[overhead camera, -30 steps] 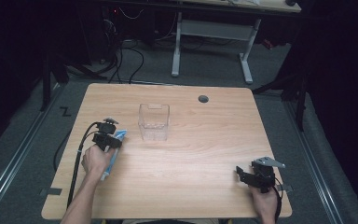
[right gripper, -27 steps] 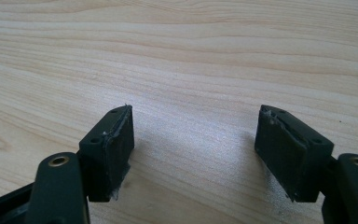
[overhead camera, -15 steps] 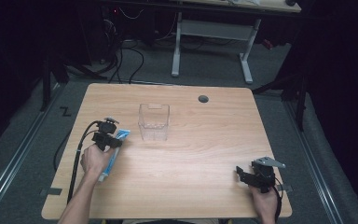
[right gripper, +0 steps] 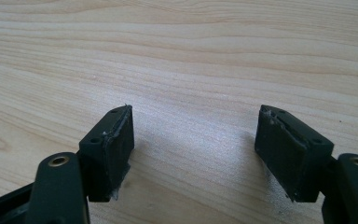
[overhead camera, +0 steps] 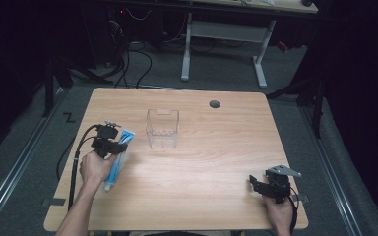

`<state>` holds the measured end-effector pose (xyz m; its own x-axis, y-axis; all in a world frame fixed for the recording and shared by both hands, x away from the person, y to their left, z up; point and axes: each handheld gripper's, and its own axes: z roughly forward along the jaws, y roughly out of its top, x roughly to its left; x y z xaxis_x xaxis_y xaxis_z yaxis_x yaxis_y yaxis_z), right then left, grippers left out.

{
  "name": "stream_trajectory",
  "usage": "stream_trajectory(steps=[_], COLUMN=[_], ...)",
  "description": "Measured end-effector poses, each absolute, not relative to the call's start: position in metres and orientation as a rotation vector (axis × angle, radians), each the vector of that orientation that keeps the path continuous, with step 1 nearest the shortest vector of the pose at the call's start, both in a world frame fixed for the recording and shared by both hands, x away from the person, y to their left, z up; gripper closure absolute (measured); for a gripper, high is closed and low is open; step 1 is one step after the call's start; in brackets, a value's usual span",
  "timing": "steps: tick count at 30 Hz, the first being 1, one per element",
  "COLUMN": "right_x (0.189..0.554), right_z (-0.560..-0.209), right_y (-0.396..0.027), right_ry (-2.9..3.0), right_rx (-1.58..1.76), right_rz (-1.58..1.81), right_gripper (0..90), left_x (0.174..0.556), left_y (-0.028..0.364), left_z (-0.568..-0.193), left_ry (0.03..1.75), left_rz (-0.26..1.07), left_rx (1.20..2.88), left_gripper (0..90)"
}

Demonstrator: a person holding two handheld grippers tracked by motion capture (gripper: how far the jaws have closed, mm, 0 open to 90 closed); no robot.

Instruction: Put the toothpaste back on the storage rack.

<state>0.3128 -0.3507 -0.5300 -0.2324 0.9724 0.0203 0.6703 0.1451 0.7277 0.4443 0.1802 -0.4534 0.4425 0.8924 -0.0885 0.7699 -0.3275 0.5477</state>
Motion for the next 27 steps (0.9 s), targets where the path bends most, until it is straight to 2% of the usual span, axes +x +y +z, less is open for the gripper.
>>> stream_trajectory(steps=[18,27], right_x=[0.313,0.313], right_z=[-0.530,-0.530], right_y=[-0.351,-0.351], right_ry=[1.968,1.968], right_rx=[1.567,1.569], right_rz=[0.870,0.873], right_gripper=[28.2,28.2], left_x=[0.425,0.421], left_y=[0.190,0.189], left_z=[-0.423,-0.412], left_ry=[1.311,1.272], left_rz=[0.348,0.321], left_rx=[2.081,2.033], left_gripper=[73.2,73.2])
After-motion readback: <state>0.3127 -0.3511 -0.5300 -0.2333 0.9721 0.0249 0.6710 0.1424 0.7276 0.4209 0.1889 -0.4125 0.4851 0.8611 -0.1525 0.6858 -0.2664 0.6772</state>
